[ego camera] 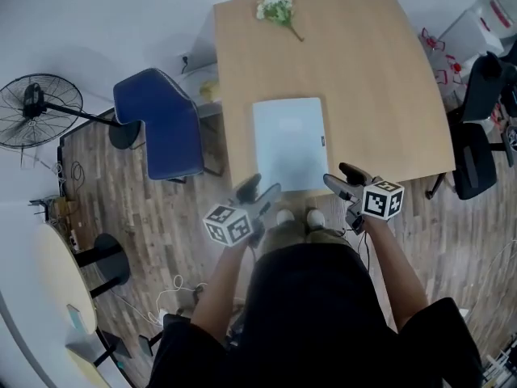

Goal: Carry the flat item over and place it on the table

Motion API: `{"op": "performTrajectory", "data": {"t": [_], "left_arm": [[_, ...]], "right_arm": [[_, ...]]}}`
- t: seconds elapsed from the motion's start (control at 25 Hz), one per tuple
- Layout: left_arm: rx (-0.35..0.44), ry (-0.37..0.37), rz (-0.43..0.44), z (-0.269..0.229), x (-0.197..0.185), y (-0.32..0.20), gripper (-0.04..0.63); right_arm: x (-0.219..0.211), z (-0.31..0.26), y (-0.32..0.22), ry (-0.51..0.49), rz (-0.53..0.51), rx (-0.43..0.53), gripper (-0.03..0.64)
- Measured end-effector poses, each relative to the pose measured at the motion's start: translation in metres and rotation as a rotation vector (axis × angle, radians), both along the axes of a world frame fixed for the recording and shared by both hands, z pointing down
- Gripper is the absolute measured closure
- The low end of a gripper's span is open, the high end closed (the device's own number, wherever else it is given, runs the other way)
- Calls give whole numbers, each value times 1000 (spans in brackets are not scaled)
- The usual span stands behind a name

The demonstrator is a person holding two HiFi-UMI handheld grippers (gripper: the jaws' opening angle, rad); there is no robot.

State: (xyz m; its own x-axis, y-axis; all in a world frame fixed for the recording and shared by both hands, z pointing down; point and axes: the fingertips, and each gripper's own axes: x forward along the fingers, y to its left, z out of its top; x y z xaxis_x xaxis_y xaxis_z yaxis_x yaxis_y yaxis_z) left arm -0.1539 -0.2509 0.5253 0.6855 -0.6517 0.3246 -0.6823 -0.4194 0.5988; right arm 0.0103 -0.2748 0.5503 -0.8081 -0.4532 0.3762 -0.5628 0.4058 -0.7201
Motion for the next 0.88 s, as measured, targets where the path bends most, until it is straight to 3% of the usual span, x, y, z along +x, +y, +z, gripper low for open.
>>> {"op": "performTrajectory", "data": {"t": [0.16, 0.32, 0.4, 0.44, 0.52, 0.68, 0.88], "left_arm": [[194, -75, -88, -59, 2, 11, 395], [336, -140, -189, -102, 1, 16, 502], [395, -225, -220, -115, 1, 14, 565], [423, -279, -229, -119, 0, 14, 591], [450, -340, -232, -124, 1, 16, 595], [433, -332, -249, -129, -8, 12, 595], [438, -366, -292, -129, -28, 6, 597]], "right_arm": [[14, -48, 11, 72, 33, 160, 347], [29, -89, 15, 164, 89, 326, 480], [36, -109, 11, 191, 144, 411, 595], [39, -115, 9, 197, 172, 440, 616], [41, -122, 9, 205, 217, 471, 617], [45, -131, 5, 266, 279, 523, 617], [45, -137, 1, 355, 275, 598, 615]]}}
